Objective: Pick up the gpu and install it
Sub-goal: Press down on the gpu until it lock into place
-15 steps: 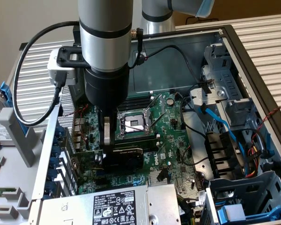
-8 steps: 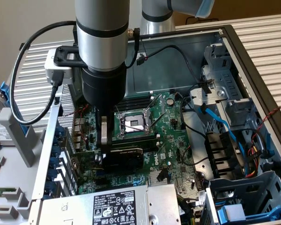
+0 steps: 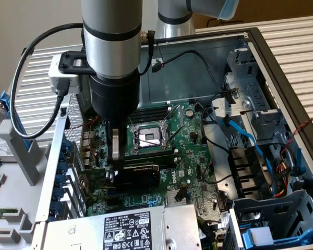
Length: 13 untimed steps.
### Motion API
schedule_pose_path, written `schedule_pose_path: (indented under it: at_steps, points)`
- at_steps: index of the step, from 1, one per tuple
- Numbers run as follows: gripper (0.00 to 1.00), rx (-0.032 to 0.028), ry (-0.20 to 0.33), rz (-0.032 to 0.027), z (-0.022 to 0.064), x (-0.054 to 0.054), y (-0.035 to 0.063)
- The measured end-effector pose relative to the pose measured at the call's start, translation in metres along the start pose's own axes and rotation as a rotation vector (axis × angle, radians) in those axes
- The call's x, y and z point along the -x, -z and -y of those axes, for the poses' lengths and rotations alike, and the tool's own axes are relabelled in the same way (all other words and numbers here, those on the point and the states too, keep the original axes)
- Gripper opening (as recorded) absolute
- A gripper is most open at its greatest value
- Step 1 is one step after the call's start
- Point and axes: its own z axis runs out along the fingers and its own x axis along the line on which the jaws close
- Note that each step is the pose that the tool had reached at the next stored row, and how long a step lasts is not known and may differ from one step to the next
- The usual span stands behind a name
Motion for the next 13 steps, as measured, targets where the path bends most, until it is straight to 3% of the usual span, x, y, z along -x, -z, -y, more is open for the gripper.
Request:
schedule_pose_path:
  at_steps: [1, 2, 13]
  points:
    - [0.11, -0.0133, 0.001, 0.0001, -0.0004, 0.0, -0.0001]
    - [0.11, -0.0208, 0.001, 0.0, -0.0009, 0.0, -0.0001]
    - [0.11, -0.0224, 0.002, -0.0005, -0.0033, 0.0001, -0.0004]
